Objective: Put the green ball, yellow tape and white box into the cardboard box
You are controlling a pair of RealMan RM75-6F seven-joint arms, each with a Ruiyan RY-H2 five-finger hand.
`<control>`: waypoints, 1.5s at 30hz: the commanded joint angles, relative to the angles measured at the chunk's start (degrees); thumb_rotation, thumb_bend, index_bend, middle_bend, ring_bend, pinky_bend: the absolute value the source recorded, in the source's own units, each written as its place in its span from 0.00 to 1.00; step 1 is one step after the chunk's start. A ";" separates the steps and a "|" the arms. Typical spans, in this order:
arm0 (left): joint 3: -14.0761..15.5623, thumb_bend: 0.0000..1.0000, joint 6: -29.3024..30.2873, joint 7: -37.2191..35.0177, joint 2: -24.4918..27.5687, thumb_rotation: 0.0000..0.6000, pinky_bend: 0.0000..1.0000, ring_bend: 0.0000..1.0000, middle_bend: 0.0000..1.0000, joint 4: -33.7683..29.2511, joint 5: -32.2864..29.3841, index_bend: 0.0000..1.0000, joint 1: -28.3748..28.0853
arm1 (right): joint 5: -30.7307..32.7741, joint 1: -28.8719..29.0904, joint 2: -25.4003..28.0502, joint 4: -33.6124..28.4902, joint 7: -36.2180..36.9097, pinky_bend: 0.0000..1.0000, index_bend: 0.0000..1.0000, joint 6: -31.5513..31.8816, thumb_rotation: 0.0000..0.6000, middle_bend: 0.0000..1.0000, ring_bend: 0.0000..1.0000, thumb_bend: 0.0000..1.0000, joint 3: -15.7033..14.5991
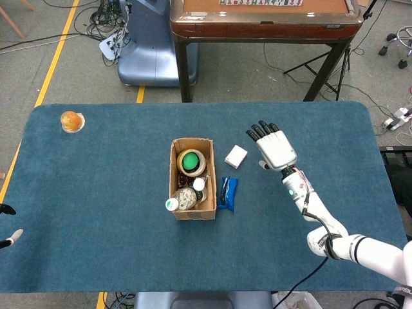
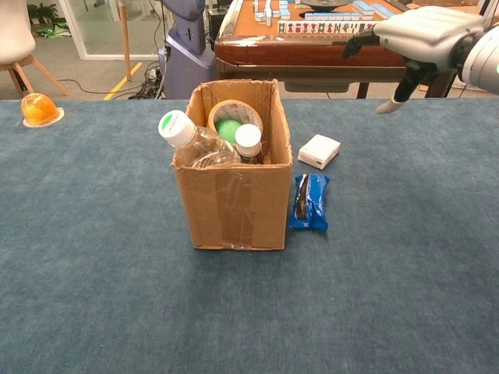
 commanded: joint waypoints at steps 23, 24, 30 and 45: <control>-0.42 0.15 0.32 -2.51 0.99 1.00 0.57 0.41 0.44 -0.02 -1.06 0.47 0.72 | -1.75 8.92 -21.31 36.64 11.27 0.41 0.28 -12.88 1.00 0.45 0.40 0.00 -0.32; -0.43 0.15 0.36 -2.55 1.04 1.00 0.57 0.41 0.44 -0.04 -1.06 0.47 0.76 | -2.24 9.18 -21.85 37.58 12.13 0.45 0.28 -12.93 1.00 0.53 0.48 0.00 -0.35; -0.53 0.15 0.48 -3.11 1.33 1.00 0.57 0.41 0.44 -0.19 -1.18 0.47 0.93 | -4.13 10.94 -24.18 41.69 16.61 0.71 0.30 -15.75 1.00 0.83 0.78 0.00 -0.53; -0.57 0.15 0.28 -3.62 1.62 1.00 0.57 0.41 0.44 -0.13 -1.22 0.47 1.00 | -3.19 14.15 -25.01 44.15 15.16 0.76 0.31 -23.60 1.00 0.91 0.86 0.00 0.47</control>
